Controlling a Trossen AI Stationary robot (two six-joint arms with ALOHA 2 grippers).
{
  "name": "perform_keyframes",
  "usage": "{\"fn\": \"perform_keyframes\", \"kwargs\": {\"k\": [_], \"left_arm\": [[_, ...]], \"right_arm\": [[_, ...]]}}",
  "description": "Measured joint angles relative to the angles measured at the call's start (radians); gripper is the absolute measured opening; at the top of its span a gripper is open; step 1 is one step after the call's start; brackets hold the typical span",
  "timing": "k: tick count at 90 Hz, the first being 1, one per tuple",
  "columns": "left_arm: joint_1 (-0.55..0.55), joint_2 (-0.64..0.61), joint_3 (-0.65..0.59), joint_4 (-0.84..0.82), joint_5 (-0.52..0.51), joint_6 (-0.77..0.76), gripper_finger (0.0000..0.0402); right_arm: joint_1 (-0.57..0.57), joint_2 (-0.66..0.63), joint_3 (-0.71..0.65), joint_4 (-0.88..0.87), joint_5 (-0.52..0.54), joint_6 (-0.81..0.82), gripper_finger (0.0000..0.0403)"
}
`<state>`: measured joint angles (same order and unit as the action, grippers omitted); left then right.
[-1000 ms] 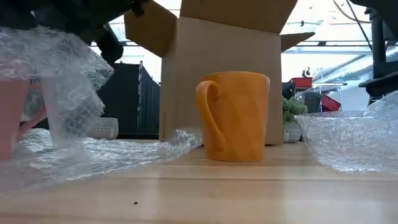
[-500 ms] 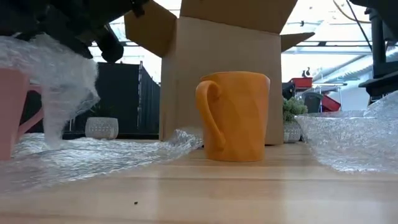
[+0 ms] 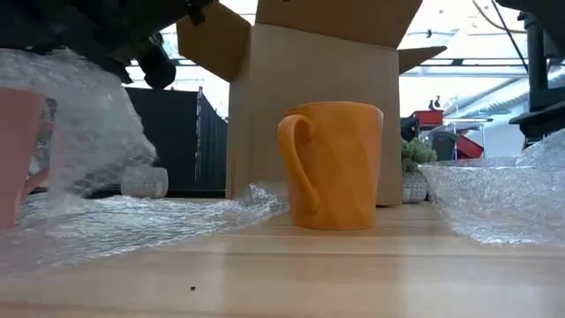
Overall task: Wrap mug
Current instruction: Wrap the pink mug with transparent bubble wrap
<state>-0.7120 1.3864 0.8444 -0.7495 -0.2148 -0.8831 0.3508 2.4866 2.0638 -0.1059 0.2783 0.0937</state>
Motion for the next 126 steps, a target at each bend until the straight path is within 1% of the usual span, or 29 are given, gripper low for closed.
{"fn": "perform_keyframes", "kwargs": {"k": [13, 25, 52, 59, 70, 98, 102, 107, 126], "left_arm": [[0.009, 0.094, 0.004, 0.022, 0.002, 0.005, 0.0111], [0.018, 0.159, 0.008, 0.048, 0.008, 0.045, 0.0111], [0.029, 0.177, 0.003, 0.09, 0.002, 0.146, 0.0109], [0.029, 0.177, 0.002, 0.093, 0.002, 0.158, 0.0093], [0.031, 0.177, 0.002, 0.096, 0.009, 0.16, 0.0028], [0.031, 0.177, 0.002, 0.097, 0.011, 0.16, 0.0025], [0.03, 0.177, 0.002, 0.097, 0.008, 0.161, 0.0035], [0.028, 0.177, 0.001, 0.101, 0.001, 0.166, 0.0063], [0.029, 0.161, 0.008, 0.076, 0.004, 0.176, 0.0208]], "right_arm": [[-0.002, 0.0, 0.0, 0.002, 0.0, 0.003, 0.0205], [-0.002, 0.0, -0.001, -0.003, 0.006, 0.008, 0.0205], [-0.002, -0.002, -0.001, -0.034, 0.006, 0.016, 0.0205], [-0.002, -0.002, -0.001, -0.035, 0.007, 0.021, 0.0205], [-0.002, -0.003, -0.001, -0.039, 0.008, 0.026, 0.0205], [-0.002, -0.003, -0.001, -0.037, 0.002, 0.019, 0.0205], [-0.002, -0.003, -0.001, -0.037, 0.0, 0.015, 0.0205], [-0.002, -0.003, -0.001, -0.037, -0.003, 0.008, 0.0205], [-0.002, -0.003, -0.001, -0.039, -0.014, 0.003, 0.0205]]}}
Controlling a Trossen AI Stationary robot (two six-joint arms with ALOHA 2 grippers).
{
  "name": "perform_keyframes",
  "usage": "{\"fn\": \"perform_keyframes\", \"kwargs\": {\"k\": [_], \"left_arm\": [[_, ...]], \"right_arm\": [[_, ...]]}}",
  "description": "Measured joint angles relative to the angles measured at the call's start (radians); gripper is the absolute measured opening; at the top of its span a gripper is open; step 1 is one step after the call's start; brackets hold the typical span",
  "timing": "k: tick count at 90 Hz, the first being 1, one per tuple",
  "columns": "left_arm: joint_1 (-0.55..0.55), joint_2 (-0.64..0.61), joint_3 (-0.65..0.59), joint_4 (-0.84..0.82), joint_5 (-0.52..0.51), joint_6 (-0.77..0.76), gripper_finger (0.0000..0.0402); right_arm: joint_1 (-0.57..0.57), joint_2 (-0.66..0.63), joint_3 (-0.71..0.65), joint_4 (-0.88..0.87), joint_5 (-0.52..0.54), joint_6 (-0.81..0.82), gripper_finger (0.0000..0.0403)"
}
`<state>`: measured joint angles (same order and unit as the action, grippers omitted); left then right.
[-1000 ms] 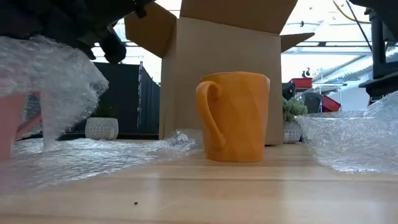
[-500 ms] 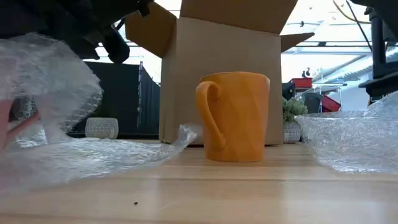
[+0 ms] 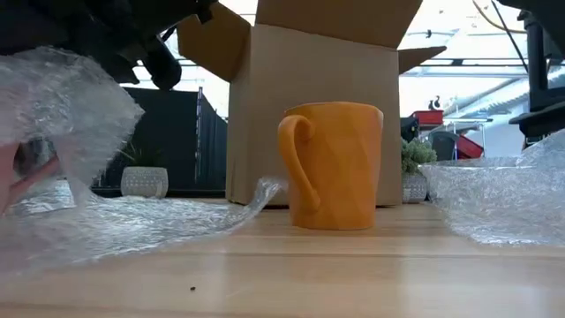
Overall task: Wrap mug
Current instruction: Wrap the pink mug with transparent bubble wrap
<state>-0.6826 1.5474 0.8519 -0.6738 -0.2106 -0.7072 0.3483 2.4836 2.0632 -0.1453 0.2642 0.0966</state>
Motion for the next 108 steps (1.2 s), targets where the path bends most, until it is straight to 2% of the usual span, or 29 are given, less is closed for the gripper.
{"fn": "perform_keyframes", "kwargs": {"k": [14, 27, 58, 71, 85, 97, 108], "left_arm": [[0.003, -0.054, 0.03, -0.058, 0.014, 0.0, 0.0281], [0.004, -0.132, 0.041, -0.057, 0.016, 0.0, 0.031], [0.003, -0.294, 0.042, -0.1, 0.001, 0.013, 0.0314], [0.002, -0.363, 0.044, -0.172, -0.006, -0.038, 0.0314], [-0.001, -0.423, 0.045, -0.176, -0.008, -0.071, 0.0315], [-0.039, -0.433, 0.044, -0.166, -0.007, -0.156, 0.0315], [-0.087, -0.387, 0.031, -0.163, -0.018, -0.245, 0.0315]], "right_arm": [[-0.001, 0.0, 0.001, 0.005, -0.002, -0.022, 0.0205], [-0.001, 0.0, 0.001, 0.005, -0.002, -0.027, 0.0205], [0.0, 0.0, 0.001, 0.006, 0.006, -0.009, 0.0205], [0.0, 0.001, 0.0, 0.006, 0.006, -0.007, 0.0205], [0.0, 0.001, 0.0, 0.006, 0.007, -0.006, 0.0205], [0.0, 0.001, 0.0, 0.006, 0.008, -0.005, 0.0205], [0.0, 0.001, 0.0, 0.006, 0.006, -0.004, 0.0205]]}}
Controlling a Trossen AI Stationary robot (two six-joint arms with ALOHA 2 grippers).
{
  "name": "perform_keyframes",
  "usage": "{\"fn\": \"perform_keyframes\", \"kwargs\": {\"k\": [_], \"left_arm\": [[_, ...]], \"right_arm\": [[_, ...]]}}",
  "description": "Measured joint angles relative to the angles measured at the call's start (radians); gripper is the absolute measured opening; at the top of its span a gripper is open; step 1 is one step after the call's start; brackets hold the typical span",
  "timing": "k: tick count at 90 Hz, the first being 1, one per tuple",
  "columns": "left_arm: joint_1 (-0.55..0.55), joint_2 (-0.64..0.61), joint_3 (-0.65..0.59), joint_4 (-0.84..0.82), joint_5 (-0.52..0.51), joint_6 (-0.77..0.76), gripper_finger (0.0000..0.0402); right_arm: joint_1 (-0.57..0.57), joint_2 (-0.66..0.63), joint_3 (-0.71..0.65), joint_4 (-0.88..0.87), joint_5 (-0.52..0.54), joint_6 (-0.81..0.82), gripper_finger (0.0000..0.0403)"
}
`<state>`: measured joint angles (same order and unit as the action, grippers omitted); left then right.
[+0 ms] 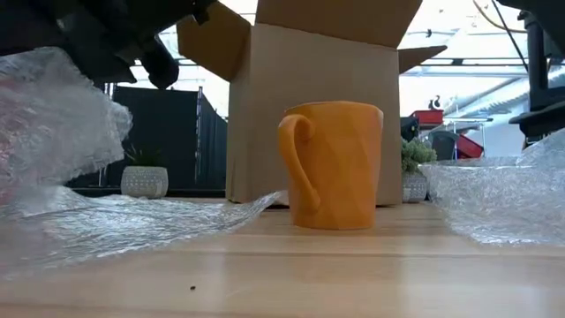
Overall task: Wrap mug
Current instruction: Wrap the pink mug with transparent bubble wrap
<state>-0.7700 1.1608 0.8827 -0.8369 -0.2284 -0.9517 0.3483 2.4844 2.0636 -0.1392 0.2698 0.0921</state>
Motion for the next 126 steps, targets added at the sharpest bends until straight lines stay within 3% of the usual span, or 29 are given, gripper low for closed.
{"fn": "perform_keyframes", "kwargs": {"k": [43, 74, 86, 104, 113, 126], "left_arm": [[0.005, 0.353, -0.002, 0.03, -0.019, -0.019, 0.0315], [0.043, 0.404, 0.001, 0.1, -0.008, 0.081, 0.031], [0.05, 0.408, -0.001, 0.134, 0.016, 0.116, 0.0245], [0.056, 0.416, -0.008, 0.125, -0.019, 0.13, 0.0034], [0.056, 0.415, -0.008, 0.123, -0.005, 0.132, 0.0026], [0.056, 0.414, -0.01, 0.126, -0.016, 0.146, 0.0055]], "right_arm": [[-0.001, 0.0, 0.0, 0.004, -0.008, -0.001, 0.0205], [-0.001, 0.0, 0.0, 0.003, -0.011, -0.002, 0.0205], [-0.001, 0.0, 0.0, 0.003, -0.01, -0.003, 0.0205], [-0.001, 0.0, -0.001, 0.0, 0.001, 0.015, 0.0205], [-0.001, -0.001, -0.001, -0.001, -0.001, 0.013, 0.0205], [-0.001, -0.001, -0.001, -0.002, -0.004, 0.006, 0.0205]]}}
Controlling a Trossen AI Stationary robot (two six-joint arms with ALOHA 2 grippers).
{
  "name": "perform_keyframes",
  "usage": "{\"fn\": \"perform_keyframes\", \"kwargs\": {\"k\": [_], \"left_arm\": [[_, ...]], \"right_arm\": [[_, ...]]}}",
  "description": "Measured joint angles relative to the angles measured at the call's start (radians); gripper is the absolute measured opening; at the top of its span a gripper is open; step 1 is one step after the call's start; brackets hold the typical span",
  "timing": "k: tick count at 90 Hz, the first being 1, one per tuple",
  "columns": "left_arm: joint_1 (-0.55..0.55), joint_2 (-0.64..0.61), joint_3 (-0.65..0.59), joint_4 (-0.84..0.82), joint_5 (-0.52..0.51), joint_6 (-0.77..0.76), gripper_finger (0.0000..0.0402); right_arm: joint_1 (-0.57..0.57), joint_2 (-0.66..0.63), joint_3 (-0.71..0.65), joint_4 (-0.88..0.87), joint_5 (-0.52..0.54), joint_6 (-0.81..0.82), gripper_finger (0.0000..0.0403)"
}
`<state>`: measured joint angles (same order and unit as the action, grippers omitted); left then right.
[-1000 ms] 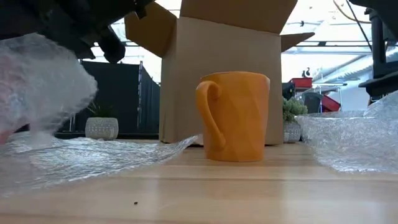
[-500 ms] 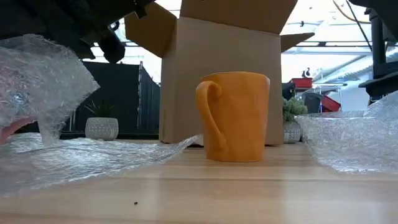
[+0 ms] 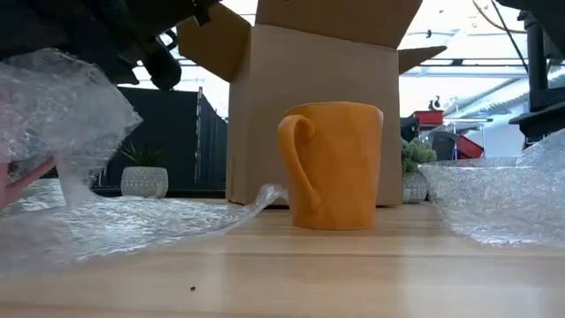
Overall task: Wrap mug
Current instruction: Wrap the pink mug with transparent bubble wrap
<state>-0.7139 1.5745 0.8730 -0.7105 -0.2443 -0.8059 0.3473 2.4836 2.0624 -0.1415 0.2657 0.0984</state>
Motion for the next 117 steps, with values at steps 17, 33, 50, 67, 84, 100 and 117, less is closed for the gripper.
{"fn": "perform_keyframes", "kwargs": {"k": [17, 33, 50, 67, 84, 100, 117], "left_arm": [[0.001, -0.004, 0.011, -0.001, 0.022, 0.009, 0.0132], [0.001, -0.004, 0.016, -0.002, 0.042, 0.011, 0.0211], [0.001, -0.045, 0.017, -0.009, 0.065, 0.011, 0.0263], [0.0, -0.159, 0.021, -0.038, 0.079, 0.012, 0.0273], [0.0, -0.283, 0.022, -0.043, 0.059, 0.031, 0.0274], [0.001, -0.392, 0.025, -0.055, 0.008, 0.009, 0.0274], [-0.02, -0.436, 0.026, -0.148, 0.002, -0.122, 0.0274]], "right_arm": [[0.0, 0.0, 0.0, -0.003, -0.011, -0.004, 0.0205], [0.001, 0.0, 0.0, -0.003, -0.011, -0.007, 0.0205], [0.001, 0.0, 0.001, -0.002, -0.012, -0.011, 0.0205], [0.0, 0.001, 0.001, -0.001, -0.014, -0.02, 0.0205], [0.0, 0.001, 0.001, 0.0, -0.012, -0.015, 0.0205], [0.0, 0.001, 0.001, 0.0, -0.01, -0.012, 0.0205], [0.0, 0.001, 0.001, 0.0, -0.01, -0.011, 0.0205]]}}
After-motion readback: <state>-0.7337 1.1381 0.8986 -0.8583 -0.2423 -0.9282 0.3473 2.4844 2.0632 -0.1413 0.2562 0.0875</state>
